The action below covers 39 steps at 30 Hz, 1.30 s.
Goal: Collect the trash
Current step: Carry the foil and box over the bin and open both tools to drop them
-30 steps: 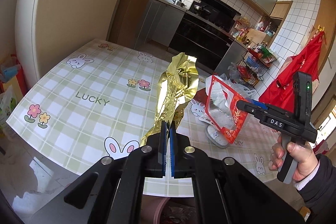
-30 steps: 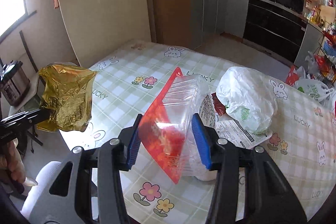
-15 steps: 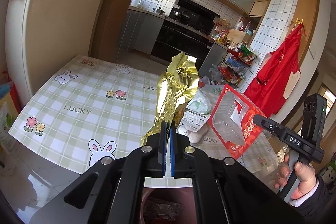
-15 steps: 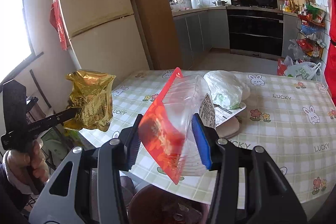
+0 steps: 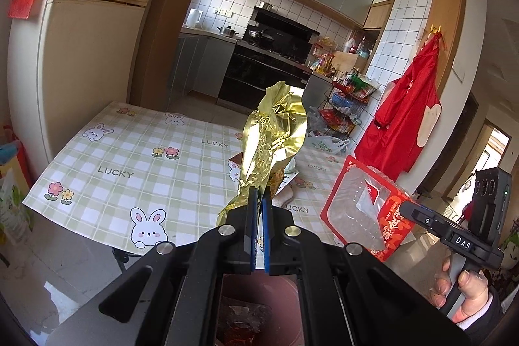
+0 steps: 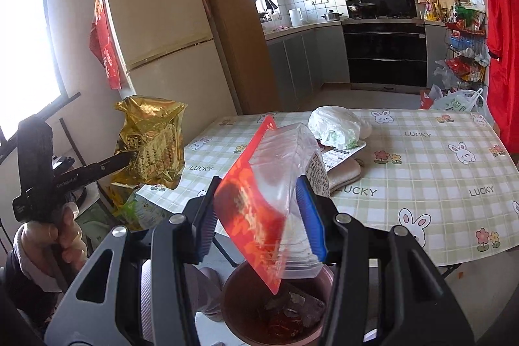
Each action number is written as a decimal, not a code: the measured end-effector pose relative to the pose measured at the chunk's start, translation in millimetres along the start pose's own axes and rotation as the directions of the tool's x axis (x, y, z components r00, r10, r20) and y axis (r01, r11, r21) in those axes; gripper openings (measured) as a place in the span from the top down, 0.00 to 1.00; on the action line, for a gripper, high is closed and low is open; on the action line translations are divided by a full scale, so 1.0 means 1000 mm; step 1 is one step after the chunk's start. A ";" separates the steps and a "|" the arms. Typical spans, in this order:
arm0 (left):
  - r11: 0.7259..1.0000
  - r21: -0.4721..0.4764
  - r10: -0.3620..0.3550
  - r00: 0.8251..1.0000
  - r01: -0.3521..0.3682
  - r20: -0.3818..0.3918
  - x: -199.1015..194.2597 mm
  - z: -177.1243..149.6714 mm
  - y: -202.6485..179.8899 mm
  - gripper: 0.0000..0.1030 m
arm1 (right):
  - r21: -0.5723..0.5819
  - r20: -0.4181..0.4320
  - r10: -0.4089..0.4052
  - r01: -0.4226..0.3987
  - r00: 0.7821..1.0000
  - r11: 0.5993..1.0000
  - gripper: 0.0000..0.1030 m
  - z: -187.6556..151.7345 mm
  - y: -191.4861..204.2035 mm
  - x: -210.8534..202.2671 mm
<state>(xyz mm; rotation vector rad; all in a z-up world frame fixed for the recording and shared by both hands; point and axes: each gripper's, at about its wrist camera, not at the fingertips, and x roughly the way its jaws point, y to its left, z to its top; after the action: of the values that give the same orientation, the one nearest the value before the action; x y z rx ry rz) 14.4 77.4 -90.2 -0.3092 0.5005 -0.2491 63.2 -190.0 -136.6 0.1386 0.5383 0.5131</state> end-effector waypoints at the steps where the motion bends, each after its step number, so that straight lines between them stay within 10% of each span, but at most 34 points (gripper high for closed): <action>1: 1.000 0.001 -0.003 1.000 0.003 -0.001 -0.002 -0.001 -0.001 0.97 | -0.002 0.001 0.003 -0.003 1.000 1.000 0.53 -0.002 0.001 -0.002; 23: 1.000 -0.021 -0.003 0.998 0.002 -0.065 0.024 -0.012 0.009 0.97 | -0.003 -0.135 0.105 -0.106 0.985 0.994 0.49 -0.015 0.020 0.043; 31: 1.000 -0.016 -0.017 0.997 0.016 -0.069 0.022 -0.014 0.003 0.97 | -0.022 -0.055 0.003 -0.004 0.999 1.000 0.07 -0.004 0.020 0.028; 39: 0.998 0.009 -0.059 0.994 0.060 -0.097 0.025 -0.023 -0.018 0.97 | 0.000 0.064 -0.151 0.151 0.986 0.989 0.06 0.012 0.006 -0.002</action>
<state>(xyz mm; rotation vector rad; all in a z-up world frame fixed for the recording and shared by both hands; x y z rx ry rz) 21.0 48.3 -113.5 -0.3021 0.5856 -0.3262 65.4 -185.4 -124.4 0.1086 0.4805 0.3610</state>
